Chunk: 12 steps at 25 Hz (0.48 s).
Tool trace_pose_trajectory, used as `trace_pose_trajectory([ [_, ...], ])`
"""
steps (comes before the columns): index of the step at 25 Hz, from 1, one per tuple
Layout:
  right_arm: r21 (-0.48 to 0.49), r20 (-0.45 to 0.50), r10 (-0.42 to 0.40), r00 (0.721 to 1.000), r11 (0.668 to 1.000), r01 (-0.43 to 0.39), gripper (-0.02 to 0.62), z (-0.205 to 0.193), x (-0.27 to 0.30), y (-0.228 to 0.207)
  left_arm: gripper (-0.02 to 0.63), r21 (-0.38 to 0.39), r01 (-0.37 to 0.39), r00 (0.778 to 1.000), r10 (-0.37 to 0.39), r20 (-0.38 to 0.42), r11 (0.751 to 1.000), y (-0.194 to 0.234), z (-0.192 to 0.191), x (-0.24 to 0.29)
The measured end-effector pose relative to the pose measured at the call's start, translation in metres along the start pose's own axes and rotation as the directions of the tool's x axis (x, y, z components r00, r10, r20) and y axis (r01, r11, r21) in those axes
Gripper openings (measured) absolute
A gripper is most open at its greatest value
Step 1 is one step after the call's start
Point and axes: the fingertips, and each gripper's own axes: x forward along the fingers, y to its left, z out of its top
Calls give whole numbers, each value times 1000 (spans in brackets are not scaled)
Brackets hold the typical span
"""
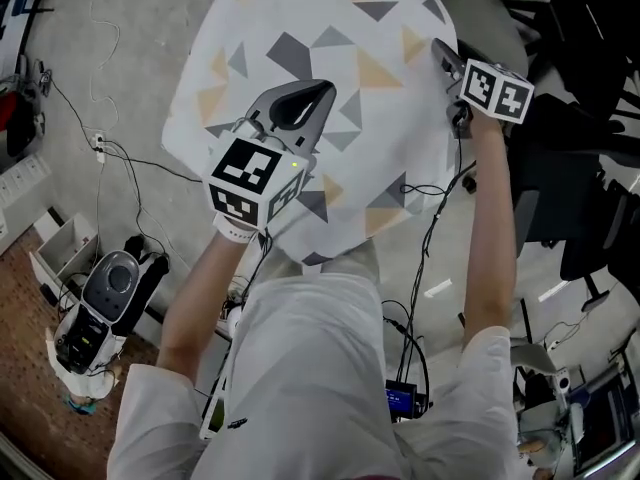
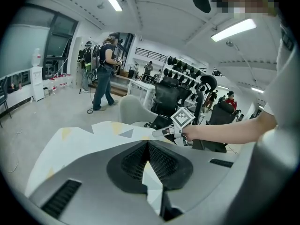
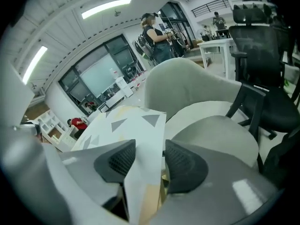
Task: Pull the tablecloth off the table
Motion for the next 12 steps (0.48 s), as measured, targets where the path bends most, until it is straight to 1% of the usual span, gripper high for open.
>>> trace_pose_trajectory([
  [1,2,0,1,1000,1000,-1,188,0,-1,1,6,2,1,1000,-1,-1,1000,0,0,1],
  [2,-15,7,-11,1000,1000,11,170,1,-3,2,6,5,1,1000,-1,-3,1000,-1,0,1],
  [4,-78,40,-43,998,996,46,116,2,-10,3,6,11,3,1000,-3,-7,1000,-3,-1,2],
  [5,-96,67,-46,997,994,53,93,5,-16,5,8,15,5,1000,-4,-8,1000,-3,-1,2],
  [7,-89,129,-21,991,996,33,43,12,-29,14,6,28,9,1000,-9,-9,1000,-5,0,3],
  [9,-93,175,18,984,996,-2,14,18,-41,28,6,49,14,1000,-14,-4,999,-7,3,2],
  [12,-183,201,69,977,983,-31,12,24,-58,55,8,97,34,999,-34,7,995,-13,10,2],
])
